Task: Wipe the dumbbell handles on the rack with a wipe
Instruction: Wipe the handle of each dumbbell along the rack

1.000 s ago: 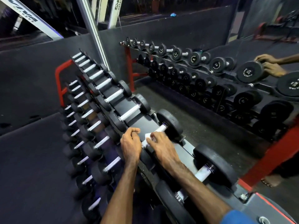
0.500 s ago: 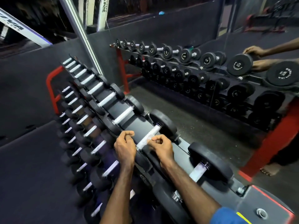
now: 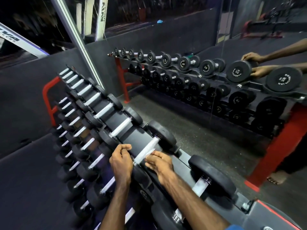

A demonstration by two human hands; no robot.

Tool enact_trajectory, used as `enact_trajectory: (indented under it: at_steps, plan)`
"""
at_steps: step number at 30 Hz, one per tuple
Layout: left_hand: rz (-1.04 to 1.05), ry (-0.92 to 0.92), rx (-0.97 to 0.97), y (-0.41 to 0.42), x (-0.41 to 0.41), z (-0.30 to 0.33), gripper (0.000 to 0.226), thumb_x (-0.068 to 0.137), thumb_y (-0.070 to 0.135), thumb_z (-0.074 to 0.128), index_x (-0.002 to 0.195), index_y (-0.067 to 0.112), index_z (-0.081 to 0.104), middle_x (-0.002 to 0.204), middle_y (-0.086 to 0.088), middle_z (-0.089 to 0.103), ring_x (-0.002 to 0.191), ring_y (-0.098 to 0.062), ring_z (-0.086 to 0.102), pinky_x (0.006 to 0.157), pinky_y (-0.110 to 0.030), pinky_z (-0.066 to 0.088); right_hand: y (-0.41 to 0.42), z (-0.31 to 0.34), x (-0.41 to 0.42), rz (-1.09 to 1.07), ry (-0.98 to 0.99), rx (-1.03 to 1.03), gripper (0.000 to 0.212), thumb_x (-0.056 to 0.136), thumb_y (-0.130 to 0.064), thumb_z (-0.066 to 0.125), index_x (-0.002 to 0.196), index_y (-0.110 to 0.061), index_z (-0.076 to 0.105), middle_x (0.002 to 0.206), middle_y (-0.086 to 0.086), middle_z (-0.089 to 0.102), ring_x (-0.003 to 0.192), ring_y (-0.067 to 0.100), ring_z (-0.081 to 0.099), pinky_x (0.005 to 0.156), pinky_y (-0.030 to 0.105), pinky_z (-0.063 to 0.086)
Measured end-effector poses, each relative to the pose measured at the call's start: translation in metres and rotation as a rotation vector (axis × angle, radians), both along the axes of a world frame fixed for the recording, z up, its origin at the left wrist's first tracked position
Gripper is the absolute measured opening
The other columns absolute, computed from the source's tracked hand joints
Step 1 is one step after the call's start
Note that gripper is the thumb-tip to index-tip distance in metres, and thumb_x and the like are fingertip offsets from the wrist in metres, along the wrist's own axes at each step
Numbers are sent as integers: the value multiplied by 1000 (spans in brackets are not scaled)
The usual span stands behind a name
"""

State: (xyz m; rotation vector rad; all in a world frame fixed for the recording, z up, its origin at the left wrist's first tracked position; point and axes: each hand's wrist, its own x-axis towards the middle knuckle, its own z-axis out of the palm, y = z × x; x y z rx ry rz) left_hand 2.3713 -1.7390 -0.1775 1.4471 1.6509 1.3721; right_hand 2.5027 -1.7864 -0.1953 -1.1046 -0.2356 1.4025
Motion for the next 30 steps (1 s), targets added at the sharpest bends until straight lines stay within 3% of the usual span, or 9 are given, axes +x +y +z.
enact_trajectory:
  at_steps: [4,6,10,14,18,23,27,30]
  plan:
    - [9,11,16,-5,2,2,33,81,19,45,87,22,77,90,11,78,93,-20,70,91,-39,55,24,4,20,-137,153,-11,24,86,15,63,84,-9,63,68,6,64,61,12,60,69,30,57]
    - [11,15,18,-4,2,1,33,81,19,45,87,22,77,90,10,78,93,-21,70,92,-39,55,29,2,19,-82,169,-18,22,84,12,66,87,-10,62,68,8,58,58,12,55,70,34,56]
    - [3,5,2,-2,2,1,32,82,18,45,87,22,77,89,11,78,92,-20,70,92,-39,55,26,4,7,97,260,1,22,84,10,68,88,-11,63,81,12,62,73,19,59,91,46,54]
    - [-3,23,35,-5,3,1,32,82,17,46,87,21,77,88,12,78,91,-20,70,90,-38,55,48,15,17,-25,338,0,11,87,-1,76,92,-8,69,79,9,65,71,17,62,66,29,47]
    - [0,20,38,-2,2,1,32,83,17,45,88,20,77,89,11,78,89,-17,70,87,-35,54,51,12,-7,4,210,-22,24,84,-12,85,93,-14,63,71,3,66,70,17,64,66,31,50]
    - [3,22,40,-4,4,1,34,82,17,44,89,19,78,90,11,78,90,-19,70,86,-34,53,69,17,9,-130,248,-87,16,88,-4,72,76,-7,61,61,9,59,51,18,61,53,35,53]
    - [7,8,28,-1,1,0,32,83,17,45,88,21,77,89,12,78,89,-15,71,85,-33,54,53,8,-11,-2,194,-16,7,85,-7,69,86,-10,63,74,8,70,64,21,70,64,30,50]
    - [9,20,32,-4,3,1,32,83,17,45,88,21,77,89,12,78,87,-14,70,82,-31,53,50,9,0,-33,249,21,11,95,-2,64,87,-8,67,86,12,73,74,24,72,75,37,57]
